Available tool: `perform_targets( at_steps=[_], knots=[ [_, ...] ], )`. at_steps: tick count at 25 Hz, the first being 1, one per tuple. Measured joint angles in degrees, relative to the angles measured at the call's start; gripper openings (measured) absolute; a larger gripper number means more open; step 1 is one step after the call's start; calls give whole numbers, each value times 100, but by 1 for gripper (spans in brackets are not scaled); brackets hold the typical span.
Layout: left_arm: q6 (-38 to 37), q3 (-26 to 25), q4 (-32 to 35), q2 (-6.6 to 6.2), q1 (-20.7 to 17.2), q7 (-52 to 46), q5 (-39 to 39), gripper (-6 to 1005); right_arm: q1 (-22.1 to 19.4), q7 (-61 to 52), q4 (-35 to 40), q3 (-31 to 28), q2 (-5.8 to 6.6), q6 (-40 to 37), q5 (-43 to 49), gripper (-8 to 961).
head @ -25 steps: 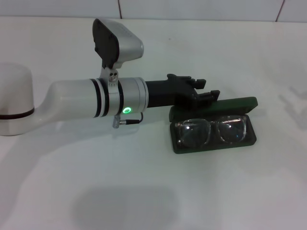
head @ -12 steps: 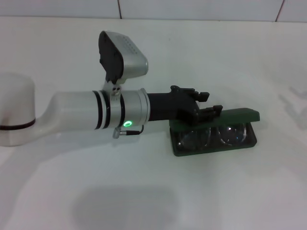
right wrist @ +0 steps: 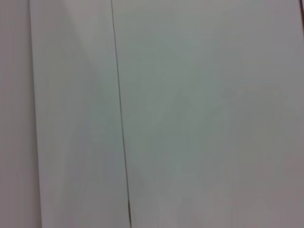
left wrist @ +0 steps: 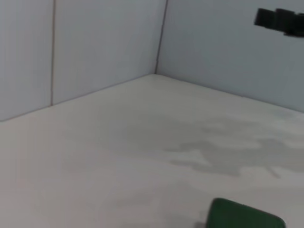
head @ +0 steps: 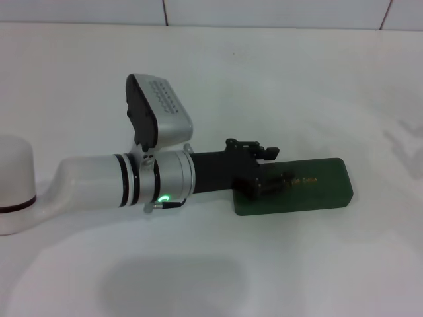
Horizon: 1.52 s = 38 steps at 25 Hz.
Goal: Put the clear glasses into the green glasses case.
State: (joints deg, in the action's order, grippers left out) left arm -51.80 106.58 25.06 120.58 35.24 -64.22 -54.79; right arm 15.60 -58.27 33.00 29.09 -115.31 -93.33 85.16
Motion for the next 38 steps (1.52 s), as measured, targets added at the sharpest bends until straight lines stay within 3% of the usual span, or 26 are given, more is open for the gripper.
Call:
perform_targets(
  at_steps=[5,12,20,24,28,35,38],
  knots=[
    [-225,17,144,-5,-139,208,276,515,9,0,-15,0,7,-27,0,378],
    [-1587,-330,90,-87,-499,1123,1535,516,73,-47,18,285,40,-61,-1,381],
    [-2393,-837,-325,-123,-758,1434,1534,519,740,-369,-39,2202,296,-303,87,385],
    [-2472,-845,-327,-193,-929,1501,1460,523,1107,-602,-45,2743,257,-353,259,387],
    [-2662,-856,-336,-274,-1092,1505,1393,531,1293,-597,-31,2790,135,-262,586,577],
    [-2727,-939,-344,-358,-1324,1603,1350,657,1337,-367,-55,2939,4,-91,671,861],
    [-2788,-940,-334,-412,-1343,1619,1244,714,1353,-324,-86,2977,-7,-87,673,863]
  ],
)
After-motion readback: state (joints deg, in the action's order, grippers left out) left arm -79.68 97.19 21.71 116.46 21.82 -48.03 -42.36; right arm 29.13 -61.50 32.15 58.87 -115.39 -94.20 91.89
